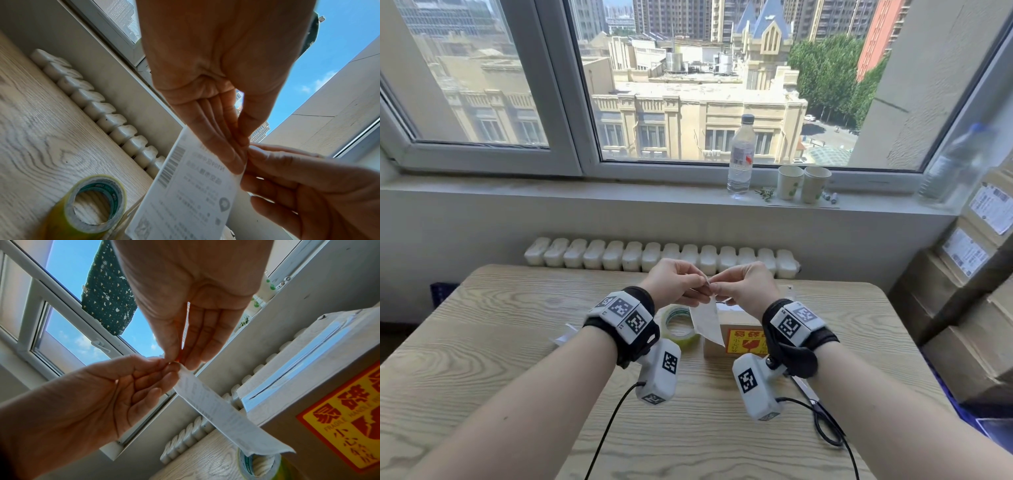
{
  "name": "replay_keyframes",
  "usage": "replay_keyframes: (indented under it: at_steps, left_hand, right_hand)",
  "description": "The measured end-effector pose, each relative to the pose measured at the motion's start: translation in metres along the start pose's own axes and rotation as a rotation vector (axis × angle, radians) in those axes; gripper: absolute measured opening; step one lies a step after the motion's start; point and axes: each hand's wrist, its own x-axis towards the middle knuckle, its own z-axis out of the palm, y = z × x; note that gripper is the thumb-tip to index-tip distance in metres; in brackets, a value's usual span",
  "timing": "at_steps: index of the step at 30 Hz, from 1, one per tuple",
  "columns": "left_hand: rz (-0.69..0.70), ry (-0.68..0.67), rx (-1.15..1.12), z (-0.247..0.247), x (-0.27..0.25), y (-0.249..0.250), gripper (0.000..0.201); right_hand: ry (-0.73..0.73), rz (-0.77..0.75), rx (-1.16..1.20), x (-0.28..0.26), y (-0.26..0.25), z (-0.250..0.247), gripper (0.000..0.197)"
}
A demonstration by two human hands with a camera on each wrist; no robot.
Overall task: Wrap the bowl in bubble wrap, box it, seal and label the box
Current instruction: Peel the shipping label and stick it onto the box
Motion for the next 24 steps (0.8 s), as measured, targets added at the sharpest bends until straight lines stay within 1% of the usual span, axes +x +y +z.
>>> replay_keyframes:
  at_steps: [12,21,24]
  left_hand:
    - [-0.029,0.008,0.009,0.0006,0.0015,0.0000,0.014]
    - [-0.033,0.030,0.080,0.0022,0.0028,0.0034,0.014]
    - [-0.012,0.043,0.137,0.0028,0.0028,0.0043,0.013]
  right_hand:
    - [-0.017,0.016,-0.023,0.0020,-0.0016,0.0016,0.006]
    - [-0.033,0.031,-0.039,0.0032,-0.0057,0.0009,0.009]
    - [-0.050,0.039,-0.051,0.0033,-0.0081,-0.0003,0.006]
